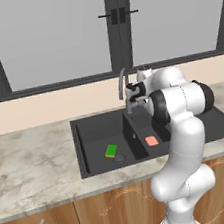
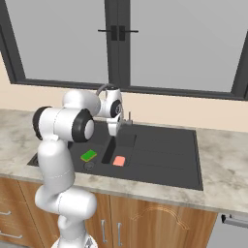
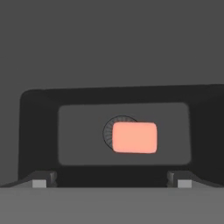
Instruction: Pick up the sponge and bar soap from the sink, and place them back in the shelves.
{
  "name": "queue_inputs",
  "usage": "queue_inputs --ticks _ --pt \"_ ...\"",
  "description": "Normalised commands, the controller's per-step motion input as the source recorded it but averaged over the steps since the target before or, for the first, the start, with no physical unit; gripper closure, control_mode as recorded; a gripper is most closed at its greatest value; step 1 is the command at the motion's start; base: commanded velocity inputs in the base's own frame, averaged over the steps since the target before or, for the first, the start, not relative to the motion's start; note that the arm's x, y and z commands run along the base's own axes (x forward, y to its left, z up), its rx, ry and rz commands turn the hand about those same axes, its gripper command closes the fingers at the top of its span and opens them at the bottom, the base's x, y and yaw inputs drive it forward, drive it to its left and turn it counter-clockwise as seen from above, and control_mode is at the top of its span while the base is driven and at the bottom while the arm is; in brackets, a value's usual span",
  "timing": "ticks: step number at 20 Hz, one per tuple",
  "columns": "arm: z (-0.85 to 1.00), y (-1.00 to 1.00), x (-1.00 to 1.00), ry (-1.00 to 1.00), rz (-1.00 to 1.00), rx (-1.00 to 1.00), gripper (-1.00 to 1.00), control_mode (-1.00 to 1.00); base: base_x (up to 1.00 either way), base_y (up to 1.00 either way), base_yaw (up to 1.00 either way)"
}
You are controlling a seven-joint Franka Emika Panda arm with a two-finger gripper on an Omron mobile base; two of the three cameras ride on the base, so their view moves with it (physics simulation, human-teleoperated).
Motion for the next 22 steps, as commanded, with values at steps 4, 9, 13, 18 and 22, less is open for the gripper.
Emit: queue_inputs --ticks 4,9,13,18,22 --pt "-0.23 0.0 0.0 0.0 0.0 0.0 -1.0 -1.0 0.0 0.0 0.0" --pt "-0.18 0.0 0.0 0.0 0.0 0.0 -1.0 -1.0 0.0 0.0 0.0" --pt "-0.13 0.0 0.0 0.0 0.0 0.0 -1.0 -1.0 0.0 0.0 0.0" --pt "-0.11 0.0 0.0 0.0 0.0 0.0 -1.0 -1.0 0.0 0.0 0.0" --pt "-0.1 0.0 0.0 0.0 0.0 0.0 -1.0 -1.0 0.0 0.0 0.0"
